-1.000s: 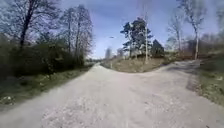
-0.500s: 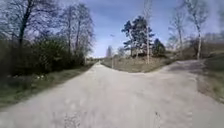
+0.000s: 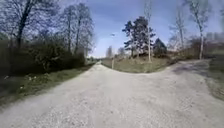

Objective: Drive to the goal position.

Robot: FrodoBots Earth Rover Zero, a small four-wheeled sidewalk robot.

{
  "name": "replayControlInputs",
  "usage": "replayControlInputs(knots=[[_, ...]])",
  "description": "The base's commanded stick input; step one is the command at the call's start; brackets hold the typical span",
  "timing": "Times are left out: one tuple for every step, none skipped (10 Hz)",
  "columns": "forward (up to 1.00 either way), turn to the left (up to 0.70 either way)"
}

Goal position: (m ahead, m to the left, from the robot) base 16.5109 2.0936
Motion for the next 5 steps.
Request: replayControlInputs(knots=[[0.85,0.0],[0.85,0.0],[0.85,0.0],[0.85,0.0],[0.85,0.0]])
